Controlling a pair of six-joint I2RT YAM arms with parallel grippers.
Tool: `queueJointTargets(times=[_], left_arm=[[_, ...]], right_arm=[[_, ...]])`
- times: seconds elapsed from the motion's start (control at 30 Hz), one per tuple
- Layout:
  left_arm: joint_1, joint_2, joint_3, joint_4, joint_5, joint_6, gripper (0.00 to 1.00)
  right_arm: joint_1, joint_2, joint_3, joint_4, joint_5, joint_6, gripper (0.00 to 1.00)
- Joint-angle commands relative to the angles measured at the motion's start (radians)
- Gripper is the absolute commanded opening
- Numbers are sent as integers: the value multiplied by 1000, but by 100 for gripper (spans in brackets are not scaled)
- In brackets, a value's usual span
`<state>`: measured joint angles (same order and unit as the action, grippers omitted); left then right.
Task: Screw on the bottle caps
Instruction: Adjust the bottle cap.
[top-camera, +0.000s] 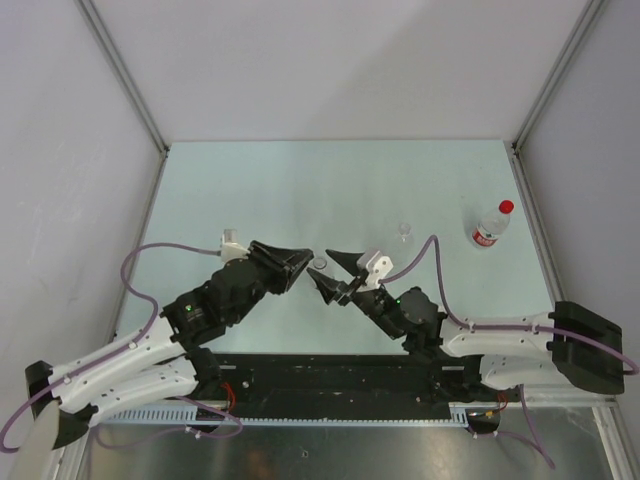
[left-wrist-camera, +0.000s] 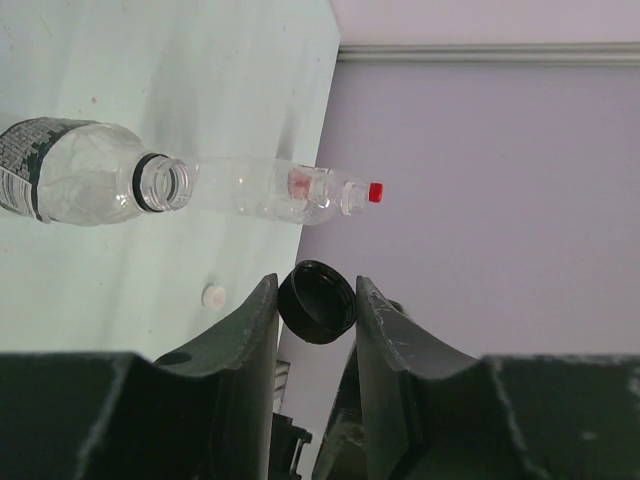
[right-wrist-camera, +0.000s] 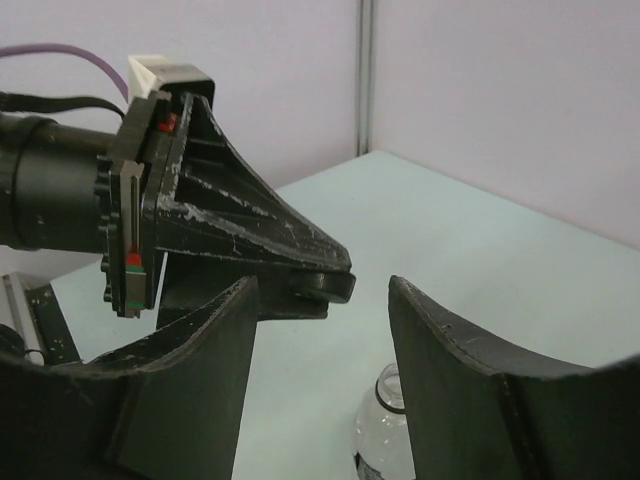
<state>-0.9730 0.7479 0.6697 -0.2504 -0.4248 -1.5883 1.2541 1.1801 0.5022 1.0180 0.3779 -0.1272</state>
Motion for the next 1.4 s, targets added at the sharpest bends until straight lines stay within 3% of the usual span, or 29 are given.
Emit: queueJointTargets(times=[0.0,0.5,0.8,1.13,1.23,1.37], left_arm=[[-17,-8,38,8,-107,9,4],[-57,20,44,8,-139,-36,6],[-69,4,35,9,-178,-42,8],[-77,12,40,9,-180,-37,11],[-78,21,45,9,-174,-26,19],[-78,31,54,9,-156,3,45]], right_arm=[[28,41,58,10,96,9,59],[45,229,119,245,209,48,58],[86,295,142,325,328,-8,47],[89,301,153,328,338,30,26],[90,299,153,336,338,35,21],[89,283,153,331,350,34,14]])
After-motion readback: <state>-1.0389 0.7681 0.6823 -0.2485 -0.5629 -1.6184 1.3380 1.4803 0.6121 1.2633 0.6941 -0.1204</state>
